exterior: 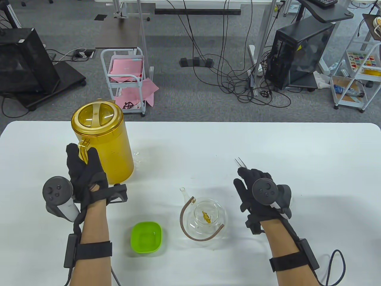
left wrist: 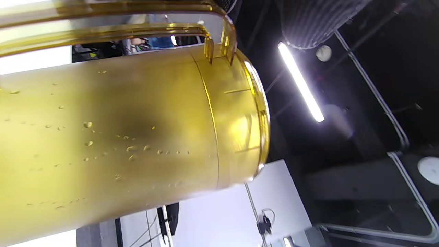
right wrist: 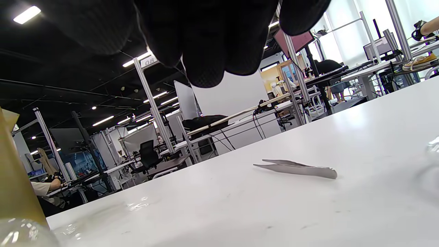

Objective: Make chrysanthemum tea

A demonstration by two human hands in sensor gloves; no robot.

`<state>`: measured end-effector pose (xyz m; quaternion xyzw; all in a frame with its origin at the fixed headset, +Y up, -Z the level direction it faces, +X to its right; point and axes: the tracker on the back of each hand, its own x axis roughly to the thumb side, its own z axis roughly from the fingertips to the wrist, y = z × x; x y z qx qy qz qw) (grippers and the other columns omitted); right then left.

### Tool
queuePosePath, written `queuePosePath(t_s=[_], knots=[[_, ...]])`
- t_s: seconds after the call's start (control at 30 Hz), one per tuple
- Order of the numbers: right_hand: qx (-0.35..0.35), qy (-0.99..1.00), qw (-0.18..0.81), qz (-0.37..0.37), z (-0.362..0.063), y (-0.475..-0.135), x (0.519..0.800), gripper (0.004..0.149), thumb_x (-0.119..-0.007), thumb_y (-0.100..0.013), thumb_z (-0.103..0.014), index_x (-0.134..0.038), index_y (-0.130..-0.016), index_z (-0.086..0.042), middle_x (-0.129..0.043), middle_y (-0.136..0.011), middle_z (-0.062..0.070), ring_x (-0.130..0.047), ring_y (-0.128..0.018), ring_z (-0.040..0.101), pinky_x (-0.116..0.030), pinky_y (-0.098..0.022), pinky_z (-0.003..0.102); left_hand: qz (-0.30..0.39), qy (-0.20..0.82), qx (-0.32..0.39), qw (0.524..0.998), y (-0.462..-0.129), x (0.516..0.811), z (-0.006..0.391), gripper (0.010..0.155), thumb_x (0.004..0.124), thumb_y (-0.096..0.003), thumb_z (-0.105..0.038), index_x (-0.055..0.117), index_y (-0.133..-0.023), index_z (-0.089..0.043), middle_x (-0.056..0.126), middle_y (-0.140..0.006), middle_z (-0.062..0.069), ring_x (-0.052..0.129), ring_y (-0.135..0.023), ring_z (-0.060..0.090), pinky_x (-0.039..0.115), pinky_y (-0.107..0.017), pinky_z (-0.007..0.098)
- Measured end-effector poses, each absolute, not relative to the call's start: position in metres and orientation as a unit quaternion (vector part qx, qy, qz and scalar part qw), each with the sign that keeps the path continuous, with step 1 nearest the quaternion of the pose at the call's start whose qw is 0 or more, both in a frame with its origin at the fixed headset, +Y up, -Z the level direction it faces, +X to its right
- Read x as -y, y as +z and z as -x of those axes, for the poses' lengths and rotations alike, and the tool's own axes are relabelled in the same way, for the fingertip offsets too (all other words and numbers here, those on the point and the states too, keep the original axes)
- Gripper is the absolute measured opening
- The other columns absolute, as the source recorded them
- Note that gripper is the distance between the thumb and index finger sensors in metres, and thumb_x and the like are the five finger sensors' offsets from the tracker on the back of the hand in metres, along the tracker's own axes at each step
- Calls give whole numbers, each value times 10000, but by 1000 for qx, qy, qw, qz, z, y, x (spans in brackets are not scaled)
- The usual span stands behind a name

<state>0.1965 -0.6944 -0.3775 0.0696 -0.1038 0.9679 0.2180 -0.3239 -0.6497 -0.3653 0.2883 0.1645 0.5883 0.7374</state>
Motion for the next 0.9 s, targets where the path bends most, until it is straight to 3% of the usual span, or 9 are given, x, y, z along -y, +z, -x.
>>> queuePosePath(t_s=[0.1,0.3,0.5,0.7,0.9], knots=[[102,968,218,-69,-197,-378,694,564,-678,-564,-553,-661,-1054,-275,-750,-1022,14,-733,-1033,352,-492,-751,657,-277,625,-181,707,-376,657,326,754,725,-578,-570,384,-1150,-215,475,-1163,177,424,-1039,493,241,-725,695],[100,970,213,-67,-200,-378,695,565,-678,-563,-554,-662,-1054,-275,-751,-1022,15,-736,-1030,356,-491,-751,658,-287,605,-186,719,-384,663,328,640,772,-550,-587,604,-1027,-194,752,-931,128,659,-866,451,371,-717,697],[102,971,207,-67,-199,-378,693,567,-677,-563,-554,-661,-1055,-273,-751,-1022,14,-738,-1030,352,-491,-751,657,-265,645,-182,694,-386,666,327,577,741,-561,-626,660,-946,-203,752,-878,120,655,-837,455,350,-705,712],[105,970,207,-69,-195,-376,692,568,-678,-562,-555,-656,-1057,-276,-750,-1023,14,-738,-1030,351,-492,-751,657,-274,700,-152,642,-385,670,328,540,734,-583,-562,666,-913,-141,729,-836,156,607,-781,480,274,-699,714],[97,971,206,-69,-194,-379,696,572,-678,-562,-555,-656,-1058,-271,-745,-1026,16,-736,-1031,353,-493,-751,658,-282,686,-125,659,-384,665,323,532,772,-575,-581,741,-853,-129,785,-757,147,665,-703,460,318,-695,704]])
